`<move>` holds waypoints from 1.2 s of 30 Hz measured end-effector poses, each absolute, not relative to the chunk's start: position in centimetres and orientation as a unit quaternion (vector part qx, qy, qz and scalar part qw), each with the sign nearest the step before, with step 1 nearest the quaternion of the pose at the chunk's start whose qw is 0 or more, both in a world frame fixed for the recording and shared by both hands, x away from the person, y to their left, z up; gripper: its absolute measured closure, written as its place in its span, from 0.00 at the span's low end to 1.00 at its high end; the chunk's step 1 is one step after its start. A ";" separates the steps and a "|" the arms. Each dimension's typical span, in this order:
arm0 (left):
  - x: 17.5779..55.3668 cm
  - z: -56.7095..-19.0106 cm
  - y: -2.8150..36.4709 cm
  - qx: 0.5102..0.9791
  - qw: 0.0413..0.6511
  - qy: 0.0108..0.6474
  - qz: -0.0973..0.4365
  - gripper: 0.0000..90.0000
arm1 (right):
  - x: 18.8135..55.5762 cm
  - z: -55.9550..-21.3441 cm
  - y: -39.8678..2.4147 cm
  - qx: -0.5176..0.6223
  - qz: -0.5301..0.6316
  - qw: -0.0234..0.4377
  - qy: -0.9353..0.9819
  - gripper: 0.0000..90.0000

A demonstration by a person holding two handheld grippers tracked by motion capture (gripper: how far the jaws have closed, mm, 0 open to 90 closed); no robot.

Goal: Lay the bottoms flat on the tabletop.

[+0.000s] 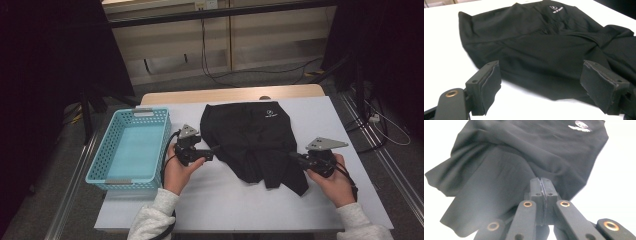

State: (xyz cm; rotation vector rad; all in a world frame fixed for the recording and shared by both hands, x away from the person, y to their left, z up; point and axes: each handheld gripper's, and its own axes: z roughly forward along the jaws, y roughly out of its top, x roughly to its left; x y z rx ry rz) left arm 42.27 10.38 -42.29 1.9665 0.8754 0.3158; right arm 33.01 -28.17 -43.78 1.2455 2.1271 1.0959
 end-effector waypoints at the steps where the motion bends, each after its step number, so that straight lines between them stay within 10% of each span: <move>1: 42.2 -42.3 10.2 0.803 0.463 0.355 0.124 0.19 | 33.1 -43.9 -28.6 0.456 0.389 0.226 0.768 1.00; 18: 40.8 -43.6 6.8 0.835 0.444 0.311 0.090 0.20 | 32.9 -44.1 -27.3 0.436 0.386 0.237 0.778 0.83; 36: 38.3 -45.6 1.7 0.869 0.420 0.252 0.064 0.58 | 32.5 -43.9 -24.8 0.407 0.395 0.247 0.786 0.58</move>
